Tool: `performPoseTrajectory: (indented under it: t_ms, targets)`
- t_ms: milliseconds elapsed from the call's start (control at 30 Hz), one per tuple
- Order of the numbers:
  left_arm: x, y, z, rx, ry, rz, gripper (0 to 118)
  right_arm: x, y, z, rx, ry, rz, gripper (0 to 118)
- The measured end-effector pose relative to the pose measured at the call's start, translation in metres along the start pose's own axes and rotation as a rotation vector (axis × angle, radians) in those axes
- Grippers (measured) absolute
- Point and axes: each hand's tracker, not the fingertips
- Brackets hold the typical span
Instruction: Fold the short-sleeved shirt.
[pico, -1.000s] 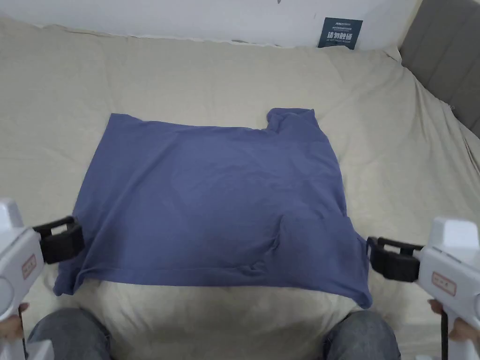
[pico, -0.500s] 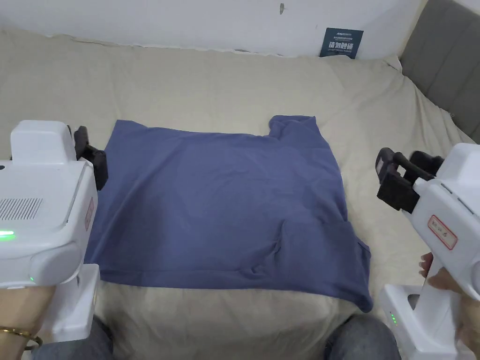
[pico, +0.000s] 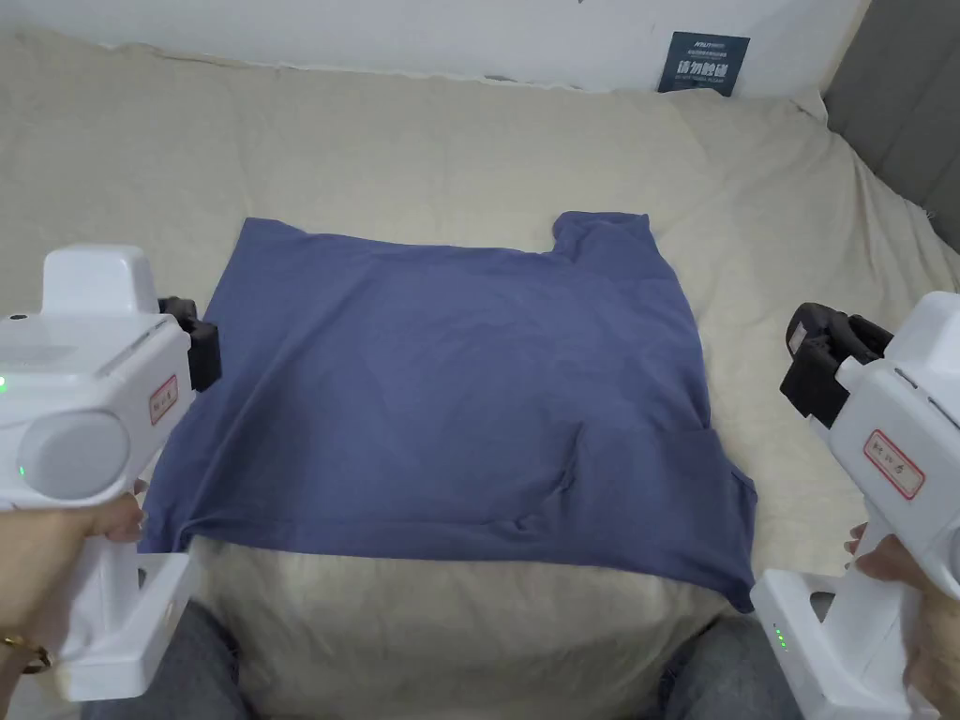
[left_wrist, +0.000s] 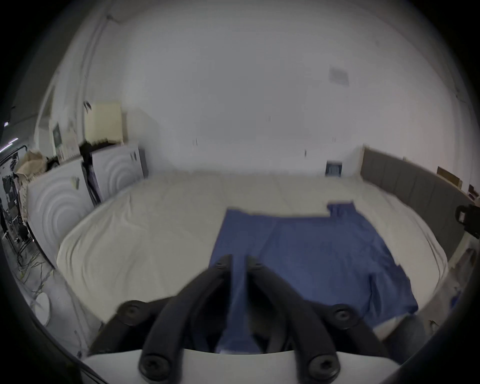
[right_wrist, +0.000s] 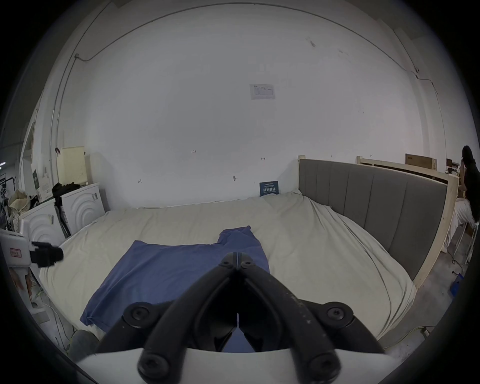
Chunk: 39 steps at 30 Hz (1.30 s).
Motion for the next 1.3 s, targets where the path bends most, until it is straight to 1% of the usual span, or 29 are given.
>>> performPoseTrajectory:
  t_ms: [33,67,100,233,367,467,500,567,667,700,733,767,800,833,933,1000,1033,1067,1100,1133,1167,1200,1233,1267,1300]
  targets:
    - [-0.005,-0.003,-0.007,-0.056,0.019,0.01,86,0.001,-0.002,-0.002,-0.007,0.001,-0.004,1]
    - [-0.01,-0.007,-0.013,-0.099,0.012,0.004,110,0.001,-0.004,-0.003,-0.014,-0.001,-0.005,1]
    - [-0.016,-0.013,-0.02,-0.16,0.005,0.0,118,0.001,-0.006,-0.005,-0.023,-0.004,-0.004,1]
    - [-0.037,-0.043,-0.044,-0.298,0.031,0.052,117,0.002,-0.017,-0.011,-0.059,-0.005,-0.014,1]
    - [-0.053,-0.076,-0.068,-0.465,0.052,0.088,117,0.0,-0.025,-0.018,-0.098,-0.001,-0.006,1]
    - [-0.065,-0.096,-0.088,-0.536,0.117,0.125,116,-0.001,-0.032,-0.021,-0.121,-0.002,-0.001,1]
    - [-0.066,-0.101,-0.088,-0.533,0.127,0.133,112,-0.001,-0.033,-0.022,-0.127,-0.002,-0.001,1]
    - [-0.07,-0.108,-0.094,-0.542,0.142,0.165,87,-0.002,-0.036,-0.023,-0.14,-0.005,-0.006,1]
    - [-0.067,-0.114,-0.096,-0.557,0.093,0.2,59,-0.001,-0.04,-0.026,-0.157,-0.008,-0.009,1]
    - [-0.065,-0.116,-0.097,-0.554,0.082,0.191,44,-0.001,-0.04,-0.026,-0.163,-0.009,-0.007,1]
    - [-0.063,-0.116,-0.098,-0.549,0.074,0.185,20,-0.001,-0.041,-0.027,-0.168,-0.011,-0.006,1]
    - [-0.062,-0.115,-0.097,-0.549,0.066,0.185,6,0.0,-0.042,-0.027,-0.171,-0.015,-0.007,1]
    - [-0.059,-0.113,-0.097,-0.554,0.016,0.23,3,0.0,-0.043,-0.027,-0.176,-0.016,-0.006,1]
    - [-0.056,-0.111,-0.097,-0.56,0.055,0.213,3,0.0,-0.043,-0.026,-0.179,-0.017,-0.005,1]
    - [-0.05,-0.105,-0.093,-0.548,0.053,0.147,3,0.004,-0.044,-0.026,-0.196,-0.021,-0.001,1]
    - [-0.051,-0.098,-0.083,-0.496,0.049,0.166,3,0.012,-0.045,-0.027,-0.242,-0.02,-0.008,2]
    - [-0.055,-0.093,-0.079,-0.471,0.047,0.191,3,0.017,-0.045,-0.032,-0.315,-0.015,-0.003,6]
    - [-0.057,-0.089,-0.074,-0.457,0.043,0.205,3,0.022,-0.047,-0.036,-0.359,-0.008,-0.004,19]
    - [-0.058,-0.084,-0.069,-0.429,0.046,0.222,3,0.027,-0.051,-0.04,-0.393,-0.016,-0.012,46]
    - [-0.059,-0.079,-0.063,-0.395,0.044,0.234,3,0.032,-0.057,-0.044,-0.435,-0.012,-0.022,46]
    - [-0.062,-0.076,-0.061,-0.386,0.041,0.239,3,0.037,-0.062,-0.049,-0.495,-0.005,-0.019,57]
    - [-0.062,-0.072,-0.057,-0.38,0.037,0.243,3,0.042,-0.07,-0.055,-0.551,0.001,-0.024,77]
    - [-0.062,-0.069,-0.052,-0.362,0.033,0.253,3,0.046,-0.08,-0.06,-0.605,0.005,-0.031,105]
    - [-0.062,-0.066,-0.049,-0.351,0.028,0.26,3,0.049,-0.088,-0.064,-0.647,0.004,-0.028,117]
    - [-0.063,-0.064,-0.049,-0.345,0.027,0.266,3,0.051,-0.096,-0.067,-0.679,-0.011,-0.022,118]
